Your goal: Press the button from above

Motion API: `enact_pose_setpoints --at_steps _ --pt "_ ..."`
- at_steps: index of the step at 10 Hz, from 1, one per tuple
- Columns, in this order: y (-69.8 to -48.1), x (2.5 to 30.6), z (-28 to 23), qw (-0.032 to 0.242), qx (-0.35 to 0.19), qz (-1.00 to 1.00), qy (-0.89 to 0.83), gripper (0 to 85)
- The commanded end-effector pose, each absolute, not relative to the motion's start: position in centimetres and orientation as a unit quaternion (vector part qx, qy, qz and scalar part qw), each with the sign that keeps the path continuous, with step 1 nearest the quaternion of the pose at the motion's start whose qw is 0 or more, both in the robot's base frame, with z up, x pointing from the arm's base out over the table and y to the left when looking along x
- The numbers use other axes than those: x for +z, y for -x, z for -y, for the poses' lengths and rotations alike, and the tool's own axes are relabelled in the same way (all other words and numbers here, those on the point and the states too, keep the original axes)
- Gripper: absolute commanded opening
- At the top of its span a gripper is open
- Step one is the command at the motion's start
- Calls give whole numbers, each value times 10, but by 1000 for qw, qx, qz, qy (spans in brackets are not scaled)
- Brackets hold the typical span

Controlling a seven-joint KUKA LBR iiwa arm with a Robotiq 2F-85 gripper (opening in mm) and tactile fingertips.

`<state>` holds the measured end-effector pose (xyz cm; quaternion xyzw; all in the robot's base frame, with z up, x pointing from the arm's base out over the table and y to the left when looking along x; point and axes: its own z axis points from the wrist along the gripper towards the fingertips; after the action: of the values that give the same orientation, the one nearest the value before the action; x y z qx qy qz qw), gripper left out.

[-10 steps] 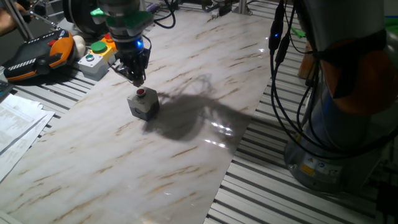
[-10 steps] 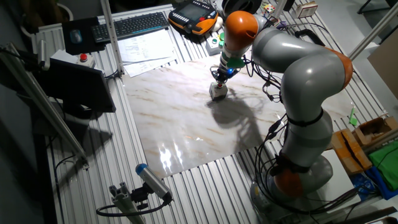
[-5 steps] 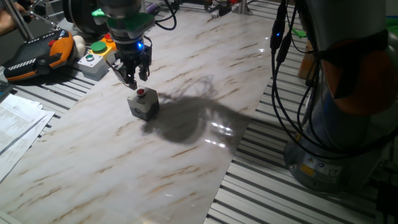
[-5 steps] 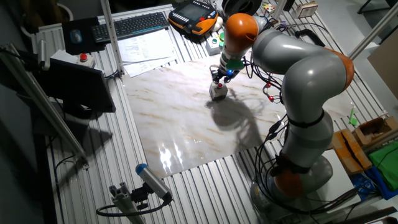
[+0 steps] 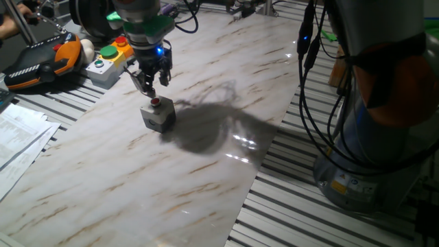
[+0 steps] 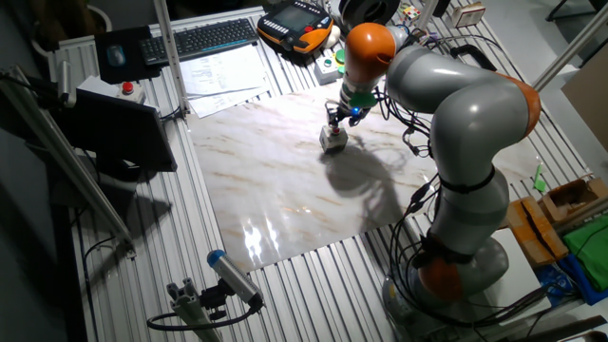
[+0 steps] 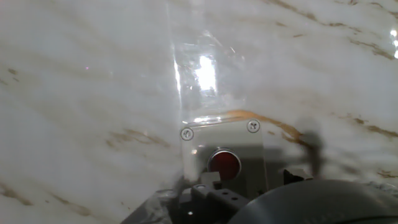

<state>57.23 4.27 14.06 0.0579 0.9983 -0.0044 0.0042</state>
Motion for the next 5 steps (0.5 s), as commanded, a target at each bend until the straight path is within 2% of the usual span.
enact_pose_setpoints --at_steps 1,3,5 --pt "-572 139 -41 1 -8 -998 -60 553" --pt "-571 137 -38 -7 -15 -998 -61 557" --pt "-570 133 -36 -26 -19 -997 -71 557"
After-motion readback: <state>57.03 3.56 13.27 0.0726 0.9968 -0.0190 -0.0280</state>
